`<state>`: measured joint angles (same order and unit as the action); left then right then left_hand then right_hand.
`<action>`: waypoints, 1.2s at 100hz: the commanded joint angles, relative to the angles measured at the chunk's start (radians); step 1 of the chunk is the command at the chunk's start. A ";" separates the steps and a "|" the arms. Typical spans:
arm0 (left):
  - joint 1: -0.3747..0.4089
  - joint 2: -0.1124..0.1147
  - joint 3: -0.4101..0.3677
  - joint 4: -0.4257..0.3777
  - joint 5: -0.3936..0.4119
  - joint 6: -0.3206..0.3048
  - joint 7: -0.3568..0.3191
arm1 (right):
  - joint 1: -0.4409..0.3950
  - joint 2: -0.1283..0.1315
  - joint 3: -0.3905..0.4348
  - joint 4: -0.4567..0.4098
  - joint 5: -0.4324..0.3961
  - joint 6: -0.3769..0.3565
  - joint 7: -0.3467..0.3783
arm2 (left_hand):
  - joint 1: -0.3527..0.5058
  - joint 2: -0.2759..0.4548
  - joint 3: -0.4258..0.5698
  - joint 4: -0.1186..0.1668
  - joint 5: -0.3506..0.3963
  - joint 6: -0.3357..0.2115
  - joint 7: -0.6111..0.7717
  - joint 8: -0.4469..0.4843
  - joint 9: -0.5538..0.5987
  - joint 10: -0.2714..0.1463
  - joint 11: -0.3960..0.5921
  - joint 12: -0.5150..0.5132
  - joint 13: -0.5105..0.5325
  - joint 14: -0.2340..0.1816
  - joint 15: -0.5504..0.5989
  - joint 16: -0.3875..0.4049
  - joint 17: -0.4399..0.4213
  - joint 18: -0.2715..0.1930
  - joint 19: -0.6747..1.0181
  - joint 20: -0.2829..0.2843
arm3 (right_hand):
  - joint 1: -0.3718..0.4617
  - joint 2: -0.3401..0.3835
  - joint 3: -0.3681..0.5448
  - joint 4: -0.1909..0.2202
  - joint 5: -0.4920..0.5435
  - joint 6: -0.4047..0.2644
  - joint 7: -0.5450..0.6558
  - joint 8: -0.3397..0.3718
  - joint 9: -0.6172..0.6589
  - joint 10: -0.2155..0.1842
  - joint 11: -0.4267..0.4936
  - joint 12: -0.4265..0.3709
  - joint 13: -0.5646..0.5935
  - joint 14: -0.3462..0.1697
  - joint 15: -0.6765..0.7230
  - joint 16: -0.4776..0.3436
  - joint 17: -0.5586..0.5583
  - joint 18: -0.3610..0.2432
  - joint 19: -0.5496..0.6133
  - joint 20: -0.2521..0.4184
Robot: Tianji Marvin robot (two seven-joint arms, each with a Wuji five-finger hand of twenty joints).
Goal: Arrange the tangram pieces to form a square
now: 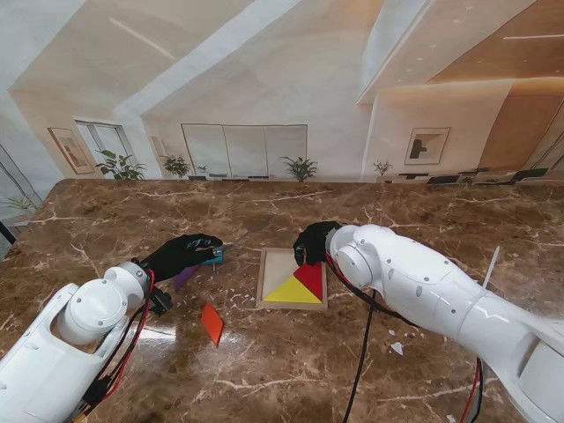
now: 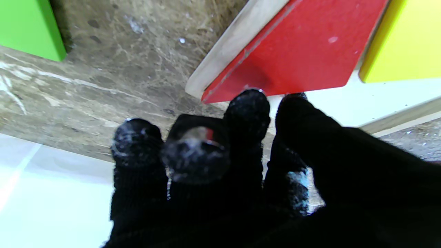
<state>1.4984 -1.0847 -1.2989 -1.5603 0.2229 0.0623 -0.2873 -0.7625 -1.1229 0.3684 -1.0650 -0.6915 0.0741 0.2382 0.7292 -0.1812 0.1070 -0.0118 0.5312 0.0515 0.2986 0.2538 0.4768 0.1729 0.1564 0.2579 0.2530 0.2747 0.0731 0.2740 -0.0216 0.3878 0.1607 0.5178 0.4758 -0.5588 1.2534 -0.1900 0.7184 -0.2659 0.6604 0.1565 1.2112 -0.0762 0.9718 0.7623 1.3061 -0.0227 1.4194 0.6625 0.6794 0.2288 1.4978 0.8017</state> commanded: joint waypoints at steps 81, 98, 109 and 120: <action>0.010 -0.003 -0.007 0.008 0.002 -0.014 0.007 | -0.025 0.013 0.039 -0.040 -0.006 0.001 0.032 | 0.022 0.038 -0.030 0.019 0.016 -0.007 -0.011 -0.021 0.014 0.006 -0.001 -0.003 0.009 -0.008 -0.018 -0.008 -0.002 -0.010 -0.026 0.025 | -0.053 0.012 0.028 0.017 -0.040 -0.001 -0.004 -0.032 0.019 0.001 -0.009 -0.007 0.012 -0.005 0.050 0.013 -0.002 0.011 0.062 -0.003; 0.012 -0.003 -0.010 0.009 0.003 -0.018 0.010 | -0.020 0.015 0.024 -0.034 -0.012 0.005 0.036 | 0.022 0.039 -0.030 0.019 0.017 -0.007 -0.011 -0.021 0.015 0.005 -0.001 -0.003 0.010 -0.009 -0.018 -0.008 -0.001 -0.009 -0.026 0.025 | -0.054 0.018 0.026 0.021 -0.026 -0.006 -0.009 -0.007 0.024 0.000 -0.012 -0.008 0.012 -0.005 0.050 0.013 -0.001 0.008 0.062 -0.003; 0.013 -0.003 -0.011 0.009 0.002 -0.020 0.012 | -0.021 0.018 0.020 -0.036 -0.019 0.006 0.040 | 0.023 0.038 -0.029 0.019 0.018 -0.006 -0.011 -0.021 0.016 0.006 -0.001 -0.003 0.010 -0.008 -0.018 -0.008 -0.002 -0.010 -0.027 0.025 | -0.052 0.016 0.027 0.021 -0.005 -0.004 -0.007 0.005 0.025 -0.002 -0.012 -0.007 0.012 -0.005 0.050 0.013 0.002 0.007 0.062 -0.004; 0.014 -0.003 -0.012 0.009 0.001 -0.020 0.010 | -0.026 0.022 0.023 -0.042 -0.024 0.009 0.044 | 0.022 0.040 -0.030 0.019 0.018 -0.007 -0.011 -0.021 0.015 0.005 -0.001 -0.003 0.009 -0.008 -0.018 -0.008 -0.002 -0.009 -0.027 0.025 | -0.050 0.014 0.029 0.019 0.024 0.001 0.005 0.007 0.026 -0.002 -0.012 -0.007 0.012 -0.007 0.050 0.013 0.002 0.007 0.062 -0.004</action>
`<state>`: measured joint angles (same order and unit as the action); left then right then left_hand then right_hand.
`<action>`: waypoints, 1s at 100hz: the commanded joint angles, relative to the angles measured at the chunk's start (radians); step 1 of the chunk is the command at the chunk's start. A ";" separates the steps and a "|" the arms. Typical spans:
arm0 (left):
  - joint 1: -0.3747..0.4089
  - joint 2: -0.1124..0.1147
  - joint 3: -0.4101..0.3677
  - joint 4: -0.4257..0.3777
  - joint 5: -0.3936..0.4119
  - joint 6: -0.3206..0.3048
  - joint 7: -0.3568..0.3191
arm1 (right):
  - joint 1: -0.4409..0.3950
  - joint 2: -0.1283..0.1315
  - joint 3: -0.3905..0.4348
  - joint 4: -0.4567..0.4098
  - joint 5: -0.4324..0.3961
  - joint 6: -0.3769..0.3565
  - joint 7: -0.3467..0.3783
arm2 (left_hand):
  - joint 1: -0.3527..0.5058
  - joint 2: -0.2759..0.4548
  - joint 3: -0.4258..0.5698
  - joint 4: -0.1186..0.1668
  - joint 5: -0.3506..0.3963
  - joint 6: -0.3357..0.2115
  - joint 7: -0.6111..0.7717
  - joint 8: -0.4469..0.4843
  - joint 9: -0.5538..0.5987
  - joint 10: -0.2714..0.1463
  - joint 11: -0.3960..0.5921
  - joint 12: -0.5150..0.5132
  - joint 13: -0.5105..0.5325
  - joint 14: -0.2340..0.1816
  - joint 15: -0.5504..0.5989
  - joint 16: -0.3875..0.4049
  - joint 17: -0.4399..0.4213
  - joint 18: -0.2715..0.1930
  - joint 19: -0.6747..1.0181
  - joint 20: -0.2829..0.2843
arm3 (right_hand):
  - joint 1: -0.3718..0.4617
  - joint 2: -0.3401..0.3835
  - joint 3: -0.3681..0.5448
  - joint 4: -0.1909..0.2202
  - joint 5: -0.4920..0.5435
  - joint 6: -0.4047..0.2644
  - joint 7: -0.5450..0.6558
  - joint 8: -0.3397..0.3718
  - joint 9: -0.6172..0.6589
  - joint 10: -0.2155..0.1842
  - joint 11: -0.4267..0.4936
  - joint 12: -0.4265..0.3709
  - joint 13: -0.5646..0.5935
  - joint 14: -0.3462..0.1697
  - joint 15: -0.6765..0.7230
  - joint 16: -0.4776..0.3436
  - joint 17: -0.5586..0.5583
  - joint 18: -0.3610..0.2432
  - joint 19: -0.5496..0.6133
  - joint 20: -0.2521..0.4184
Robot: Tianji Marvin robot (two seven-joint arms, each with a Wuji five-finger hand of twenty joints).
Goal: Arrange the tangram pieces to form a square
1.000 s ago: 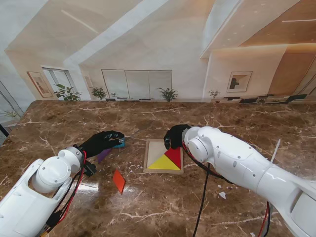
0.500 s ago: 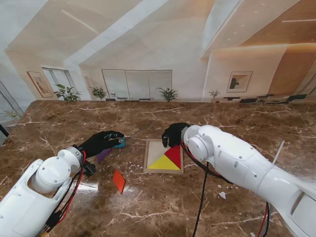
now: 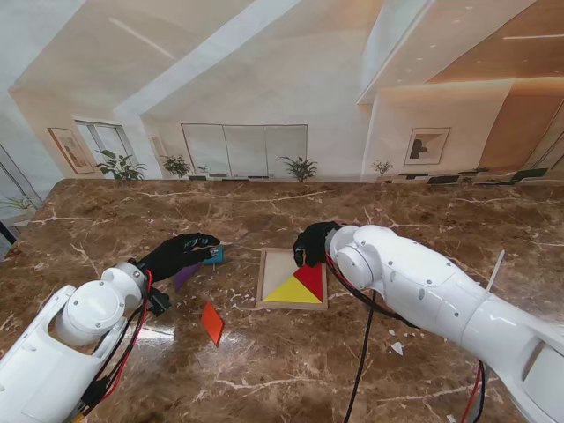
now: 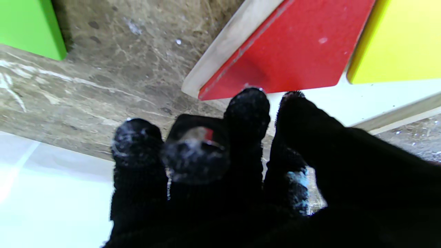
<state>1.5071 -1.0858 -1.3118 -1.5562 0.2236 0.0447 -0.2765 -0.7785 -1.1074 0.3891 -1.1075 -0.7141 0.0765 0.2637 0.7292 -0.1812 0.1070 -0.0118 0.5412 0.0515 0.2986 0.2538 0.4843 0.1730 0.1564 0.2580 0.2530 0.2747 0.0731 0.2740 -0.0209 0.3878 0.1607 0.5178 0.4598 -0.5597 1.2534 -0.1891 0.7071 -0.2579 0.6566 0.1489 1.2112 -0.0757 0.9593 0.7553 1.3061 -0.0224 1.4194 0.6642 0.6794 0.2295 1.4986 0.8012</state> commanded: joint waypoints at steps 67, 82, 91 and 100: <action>0.004 -0.002 0.000 0.008 0.001 -0.004 0.000 | -0.016 -0.009 0.053 0.024 0.018 -0.040 -0.033 | 0.022 0.039 -0.030 0.019 0.007 -0.007 -0.011 -0.021 0.008 0.006 -0.001 -0.003 0.010 -0.009 -0.018 -0.008 -0.002 -0.010 -0.026 0.025 | -0.070 0.010 0.011 0.027 -0.004 -0.018 -0.014 0.033 0.015 0.002 -0.003 0.000 0.012 -0.004 0.051 0.011 -0.003 0.006 0.062 -0.003; 0.005 -0.002 0.000 0.007 0.000 -0.004 0.001 | -0.039 -0.004 0.118 -0.003 0.012 -0.046 -0.043 | 0.023 0.039 -0.030 0.019 0.005 -0.008 -0.012 -0.021 0.007 0.005 -0.001 -0.003 0.010 -0.009 -0.018 -0.008 -0.002 -0.010 -0.026 0.025 | -0.143 -0.008 -0.025 0.088 -0.010 0.001 -0.019 0.063 -0.003 0.012 -0.029 -0.026 0.012 0.002 0.031 -0.001 -0.013 0.008 0.053 -0.004; 0.004 -0.003 0.001 0.007 0.000 -0.006 0.002 | -0.062 0.002 0.165 -0.032 0.000 -0.052 -0.049 | 0.022 0.039 -0.030 0.019 0.005 -0.007 -0.012 -0.021 0.006 0.004 -0.001 -0.003 0.009 -0.008 -0.018 -0.008 -0.002 -0.010 -0.026 0.025 | -0.171 -0.043 -0.042 0.086 0.004 0.008 -0.013 0.072 -0.027 0.017 -0.060 -0.047 0.012 0.005 0.006 -0.015 -0.026 0.010 0.042 -0.006; 0.004 -0.003 0.001 0.007 0.000 -0.006 0.002 | -0.087 0.008 0.212 -0.065 -0.006 -0.051 -0.046 | 0.022 0.039 -0.031 0.019 0.005 -0.008 -0.012 -0.021 0.007 0.004 -0.001 -0.003 0.010 -0.009 -0.018 -0.008 -0.002 -0.011 -0.026 0.025 | -0.189 -0.091 -0.069 0.077 0.014 0.025 -0.006 0.078 -0.050 0.022 -0.087 -0.067 0.012 0.005 -0.009 -0.026 -0.034 0.012 0.036 -0.005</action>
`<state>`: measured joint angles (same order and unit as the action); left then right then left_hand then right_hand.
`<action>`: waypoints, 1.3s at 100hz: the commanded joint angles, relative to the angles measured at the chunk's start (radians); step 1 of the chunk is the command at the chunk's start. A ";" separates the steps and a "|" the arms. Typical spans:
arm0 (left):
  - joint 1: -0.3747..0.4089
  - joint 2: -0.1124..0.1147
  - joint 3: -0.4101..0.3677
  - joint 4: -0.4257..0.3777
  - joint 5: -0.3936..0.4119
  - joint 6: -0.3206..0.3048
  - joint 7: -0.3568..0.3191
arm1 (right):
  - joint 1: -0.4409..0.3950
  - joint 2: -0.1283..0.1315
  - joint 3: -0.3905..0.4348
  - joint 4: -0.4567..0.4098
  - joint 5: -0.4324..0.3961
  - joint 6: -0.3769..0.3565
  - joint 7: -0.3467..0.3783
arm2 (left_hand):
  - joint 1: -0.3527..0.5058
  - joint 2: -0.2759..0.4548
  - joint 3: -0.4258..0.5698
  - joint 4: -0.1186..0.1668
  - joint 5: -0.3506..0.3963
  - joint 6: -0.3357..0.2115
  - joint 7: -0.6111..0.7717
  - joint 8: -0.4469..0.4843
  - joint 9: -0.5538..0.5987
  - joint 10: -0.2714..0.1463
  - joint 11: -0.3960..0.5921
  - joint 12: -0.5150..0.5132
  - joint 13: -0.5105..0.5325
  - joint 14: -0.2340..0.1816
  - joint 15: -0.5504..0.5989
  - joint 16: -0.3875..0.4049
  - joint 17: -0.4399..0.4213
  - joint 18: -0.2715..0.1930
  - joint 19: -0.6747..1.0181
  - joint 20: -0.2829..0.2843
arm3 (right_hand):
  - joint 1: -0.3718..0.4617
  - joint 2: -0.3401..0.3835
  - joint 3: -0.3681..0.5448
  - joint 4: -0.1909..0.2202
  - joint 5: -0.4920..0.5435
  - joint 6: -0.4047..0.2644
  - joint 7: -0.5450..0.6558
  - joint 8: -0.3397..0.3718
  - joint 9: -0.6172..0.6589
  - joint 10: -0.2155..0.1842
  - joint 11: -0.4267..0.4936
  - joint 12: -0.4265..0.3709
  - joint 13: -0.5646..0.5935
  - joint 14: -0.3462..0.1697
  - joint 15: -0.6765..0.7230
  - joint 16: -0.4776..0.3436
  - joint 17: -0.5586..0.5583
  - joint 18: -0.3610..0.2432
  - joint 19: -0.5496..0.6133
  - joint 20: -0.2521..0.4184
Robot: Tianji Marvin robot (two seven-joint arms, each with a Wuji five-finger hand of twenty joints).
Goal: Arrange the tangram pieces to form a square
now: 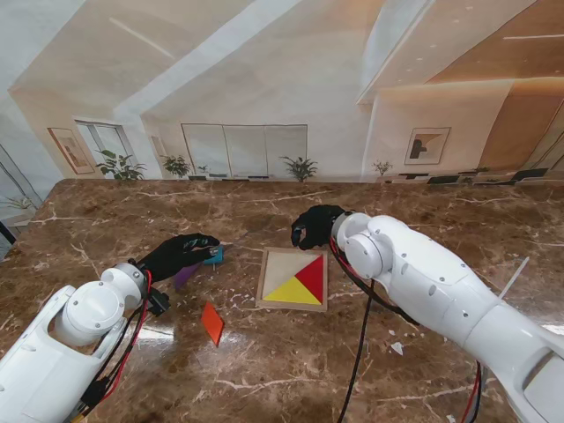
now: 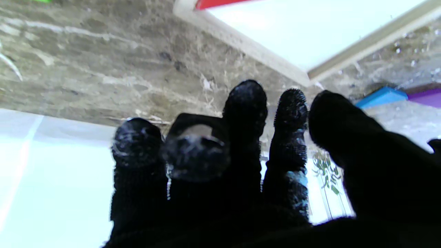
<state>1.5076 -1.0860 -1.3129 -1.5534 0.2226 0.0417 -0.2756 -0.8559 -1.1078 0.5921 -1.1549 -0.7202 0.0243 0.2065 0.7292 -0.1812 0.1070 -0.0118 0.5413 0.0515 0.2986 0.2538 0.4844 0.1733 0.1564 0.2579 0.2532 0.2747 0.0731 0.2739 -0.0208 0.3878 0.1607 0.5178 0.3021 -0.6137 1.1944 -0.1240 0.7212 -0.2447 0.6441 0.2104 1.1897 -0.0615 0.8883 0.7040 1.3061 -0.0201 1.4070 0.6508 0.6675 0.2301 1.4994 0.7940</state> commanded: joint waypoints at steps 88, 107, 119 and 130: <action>0.006 -0.002 0.004 0.005 -0.002 -0.009 -0.002 | -0.394 0.080 0.460 -0.392 -0.231 -0.096 0.112 | 0.024 0.039 -0.030 0.019 0.006 -0.007 -0.012 -0.022 0.008 0.006 -0.001 -0.003 0.009 -0.009 -0.018 -0.008 -0.002 -0.010 -0.026 0.025 | 0.055 -0.411 0.003 -0.078 -0.034 0.045 0.114 0.132 -0.473 0.003 -0.204 -0.244 -0.345 0.007 -0.297 -0.083 -0.241 -0.013 -0.174 -0.018; 0.007 -0.002 0.004 0.008 0.000 -0.016 -0.001 | -0.490 0.085 0.544 -0.445 -0.301 -0.116 0.096 | 0.023 0.040 -0.030 0.019 0.006 -0.006 -0.012 -0.022 0.008 0.005 -0.001 -0.003 0.010 -0.007 -0.018 -0.008 -0.003 -0.010 -0.027 0.025 | 0.061 -0.456 0.016 -0.085 -0.073 0.035 0.136 0.152 -0.482 -0.018 -0.193 -0.256 -0.366 0.018 -0.324 -0.082 -0.251 -0.011 -0.187 -0.016; 0.008 -0.002 0.004 0.008 -0.003 -0.014 0.000 | -0.539 0.084 0.582 -0.464 -0.339 -0.113 0.072 | 0.026 0.038 -0.030 0.019 0.006 -0.004 -0.012 -0.022 0.008 0.006 -0.001 -0.003 0.009 -0.008 -0.018 -0.008 -0.003 -0.010 -0.027 0.025 | 0.063 -0.484 0.023 -0.089 -0.100 0.026 0.156 0.166 -0.442 -0.033 -0.166 -0.250 -0.375 0.027 -0.336 -0.080 -0.260 -0.006 -0.199 -0.016; 0.009 -0.002 0.003 0.006 -0.003 -0.012 0.000 | -0.583 0.085 0.622 -0.478 -0.362 -0.117 0.056 | 0.024 0.040 -0.030 0.019 0.007 -0.007 -0.012 -0.021 0.008 0.006 -0.001 -0.003 0.009 -0.010 -0.018 -0.008 -0.002 -0.010 -0.026 0.025 | 0.056 -0.499 0.028 -0.094 -0.102 0.013 0.171 0.172 -0.409 -0.036 -0.159 -0.246 -0.386 0.042 -0.369 -0.086 -0.264 0.000 -0.210 -0.016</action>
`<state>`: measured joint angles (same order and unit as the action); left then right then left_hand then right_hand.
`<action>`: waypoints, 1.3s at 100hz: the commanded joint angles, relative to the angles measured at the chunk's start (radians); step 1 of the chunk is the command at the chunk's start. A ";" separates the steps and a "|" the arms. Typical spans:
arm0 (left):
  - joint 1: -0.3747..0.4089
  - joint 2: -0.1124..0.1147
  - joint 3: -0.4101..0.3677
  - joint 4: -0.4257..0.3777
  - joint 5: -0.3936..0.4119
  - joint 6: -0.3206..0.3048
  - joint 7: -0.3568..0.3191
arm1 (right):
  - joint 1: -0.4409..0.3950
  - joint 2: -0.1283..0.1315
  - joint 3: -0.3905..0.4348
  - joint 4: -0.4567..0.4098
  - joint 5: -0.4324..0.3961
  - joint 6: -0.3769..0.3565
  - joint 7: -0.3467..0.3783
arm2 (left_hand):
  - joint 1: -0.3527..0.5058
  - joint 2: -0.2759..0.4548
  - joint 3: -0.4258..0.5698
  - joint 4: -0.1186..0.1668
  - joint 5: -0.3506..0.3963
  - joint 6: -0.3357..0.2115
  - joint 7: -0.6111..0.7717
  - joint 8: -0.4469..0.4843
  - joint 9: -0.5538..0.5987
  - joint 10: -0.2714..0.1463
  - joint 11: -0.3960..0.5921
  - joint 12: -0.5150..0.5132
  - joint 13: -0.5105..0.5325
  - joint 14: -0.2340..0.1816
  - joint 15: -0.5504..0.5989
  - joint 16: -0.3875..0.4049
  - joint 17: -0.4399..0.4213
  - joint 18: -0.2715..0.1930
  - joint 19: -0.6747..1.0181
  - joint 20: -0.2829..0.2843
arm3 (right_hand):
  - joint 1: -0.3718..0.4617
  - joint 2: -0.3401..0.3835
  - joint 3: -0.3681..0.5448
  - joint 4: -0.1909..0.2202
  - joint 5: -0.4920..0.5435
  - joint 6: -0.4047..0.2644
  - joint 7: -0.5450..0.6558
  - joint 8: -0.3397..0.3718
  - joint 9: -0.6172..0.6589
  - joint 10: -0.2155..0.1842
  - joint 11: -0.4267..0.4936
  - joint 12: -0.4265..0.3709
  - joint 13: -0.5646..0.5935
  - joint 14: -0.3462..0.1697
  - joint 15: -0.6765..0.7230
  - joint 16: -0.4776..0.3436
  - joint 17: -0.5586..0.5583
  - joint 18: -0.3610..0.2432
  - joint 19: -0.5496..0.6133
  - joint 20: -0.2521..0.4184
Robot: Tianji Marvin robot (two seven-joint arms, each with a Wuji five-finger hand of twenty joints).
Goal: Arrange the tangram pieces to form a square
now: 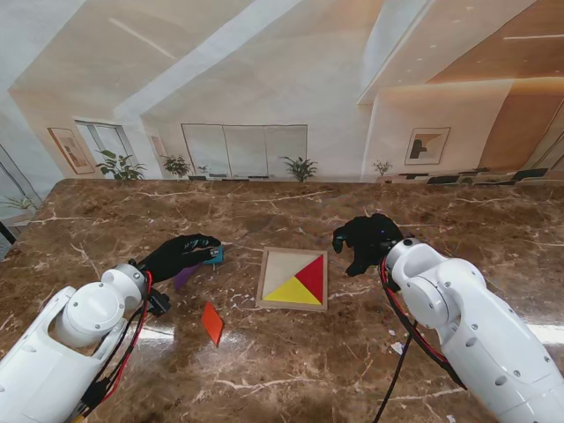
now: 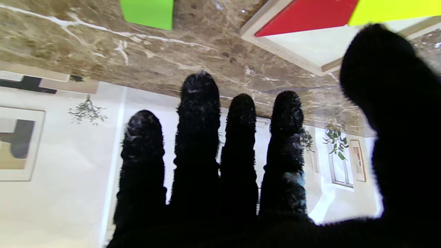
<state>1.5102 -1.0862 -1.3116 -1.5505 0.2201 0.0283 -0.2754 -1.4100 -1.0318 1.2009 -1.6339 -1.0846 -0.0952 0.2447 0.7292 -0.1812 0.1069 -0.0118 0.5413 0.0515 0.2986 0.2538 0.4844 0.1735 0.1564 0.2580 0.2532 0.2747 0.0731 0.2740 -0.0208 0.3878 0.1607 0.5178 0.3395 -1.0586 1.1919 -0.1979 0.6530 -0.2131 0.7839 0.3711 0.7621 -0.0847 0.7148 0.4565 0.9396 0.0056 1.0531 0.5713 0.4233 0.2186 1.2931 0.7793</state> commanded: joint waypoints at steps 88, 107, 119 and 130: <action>0.004 0.002 0.029 -0.010 0.019 0.052 -0.016 | -0.206 0.016 0.173 0.026 -0.166 -0.006 -0.098 | 0.024 0.039 -0.029 0.019 0.004 -0.007 -0.011 -0.021 0.007 0.004 0.000 -0.002 0.008 -0.009 -0.018 -0.008 -0.002 -0.011 -0.026 0.025 | -0.009 -0.001 0.015 -0.015 -0.135 0.078 -0.021 -0.054 -0.070 0.050 0.008 -0.017 -0.028 0.015 -0.017 -0.006 -0.025 0.013 -0.002 0.001; 0.008 0.003 0.032 -0.014 0.023 0.056 -0.016 | -0.195 0.014 0.156 0.058 -0.171 0.049 -0.116 | 0.022 0.039 -0.030 0.019 0.004 -0.010 -0.009 -0.020 0.007 0.003 0.001 -0.002 0.009 -0.010 -0.018 -0.008 -0.002 -0.010 -0.026 0.025 | -0.006 0.008 0.010 -0.014 -0.214 0.090 -0.039 -0.065 -0.018 0.039 0.035 -0.016 -0.008 0.017 -0.008 -0.008 -0.012 0.013 0.005 0.001; 0.007 0.001 0.034 -0.011 0.025 0.052 -0.010 | -0.193 0.013 0.147 0.078 -0.171 0.082 -0.132 | 0.021 0.039 -0.030 0.019 0.003 -0.009 -0.009 -0.020 0.006 0.003 0.000 -0.003 0.008 -0.011 -0.018 -0.008 -0.001 -0.010 -0.026 0.025 | -0.004 0.007 0.009 -0.013 -0.208 0.087 -0.030 -0.066 0.013 0.037 0.039 -0.018 0.012 0.021 -0.007 -0.011 0.002 0.017 0.010 -0.001; 0.007 0.001 0.035 -0.009 0.025 0.049 -0.008 | -0.194 0.012 0.141 0.094 -0.172 0.106 -0.148 | 0.022 0.038 -0.029 0.019 0.005 -0.011 -0.008 -0.020 0.007 0.003 0.001 -0.002 0.010 -0.010 -0.017 -0.008 -0.002 -0.010 -0.026 0.025 | -0.009 0.016 0.007 -0.013 -0.202 0.089 -0.027 -0.069 0.025 0.036 0.037 -0.021 0.021 0.021 -0.010 -0.015 0.008 0.018 0.012 -0.005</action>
<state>1.5128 -1.0840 -1.2805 -1.5639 0.2420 0.0788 -0.2850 -1.5944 -1.0188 1.3426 -1.5602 -1.2565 0.0024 0.0900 0.7292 -0.1812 0.1070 -0.0118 0.5413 0.0515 0.2986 0.2538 0.4844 0.1737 0.1564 0.2579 0.2533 0.2747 0.0731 0.2740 -0.0207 0.3878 0.1607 0.5178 0.3393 -1.0519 1.1923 -0.1985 0.4823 -0.1405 0.7445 0.3104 0.7725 -0.0499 0.7414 0.4415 0.9314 0.0161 1.0306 0.5636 0.4262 0.2208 1.2824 0.7792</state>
